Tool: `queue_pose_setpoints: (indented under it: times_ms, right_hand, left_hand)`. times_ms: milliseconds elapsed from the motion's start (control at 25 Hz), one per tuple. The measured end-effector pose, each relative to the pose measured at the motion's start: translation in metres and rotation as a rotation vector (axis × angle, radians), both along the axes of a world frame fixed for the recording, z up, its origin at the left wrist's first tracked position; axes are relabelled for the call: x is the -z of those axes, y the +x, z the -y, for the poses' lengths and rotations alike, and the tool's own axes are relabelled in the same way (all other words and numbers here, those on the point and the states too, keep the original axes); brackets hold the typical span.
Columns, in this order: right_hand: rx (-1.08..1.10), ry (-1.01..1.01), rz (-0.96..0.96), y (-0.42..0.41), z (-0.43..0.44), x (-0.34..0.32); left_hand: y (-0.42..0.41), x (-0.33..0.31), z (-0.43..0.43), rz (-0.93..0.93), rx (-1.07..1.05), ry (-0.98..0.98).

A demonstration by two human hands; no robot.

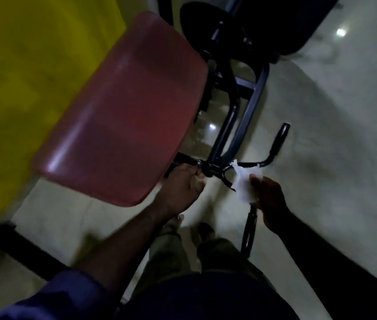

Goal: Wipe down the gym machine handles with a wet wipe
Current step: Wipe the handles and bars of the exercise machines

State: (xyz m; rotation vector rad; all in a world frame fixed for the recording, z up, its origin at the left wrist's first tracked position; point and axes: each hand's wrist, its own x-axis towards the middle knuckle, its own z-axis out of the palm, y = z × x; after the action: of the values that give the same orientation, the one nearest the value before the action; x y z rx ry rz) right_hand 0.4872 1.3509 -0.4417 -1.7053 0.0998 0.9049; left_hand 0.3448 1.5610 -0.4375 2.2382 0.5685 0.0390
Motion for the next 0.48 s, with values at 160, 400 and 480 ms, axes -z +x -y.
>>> queue_pose_setpoints:
  times_ms: [160, 400, 480]
  right_hand:
    - [-0.248, -0.606, 0.399, 0.021, 0.013, 0.044]
    - [-0.967, -0.587, 0.515, 0.03, -0.005, 0.154]
    - [-1.015, -0.58, 0.513, 0.035, -0.022, 0.17]
  left_hand:
    - [0.035, 0.073, 0.002, -0.137, 0.137, -0.15]
    - [0.063, 0.191, 0.016, -0.235, 0.137, -0.123]
    - [0.069, 0.219, 0.018, -0.216, 0.118, -0.09]
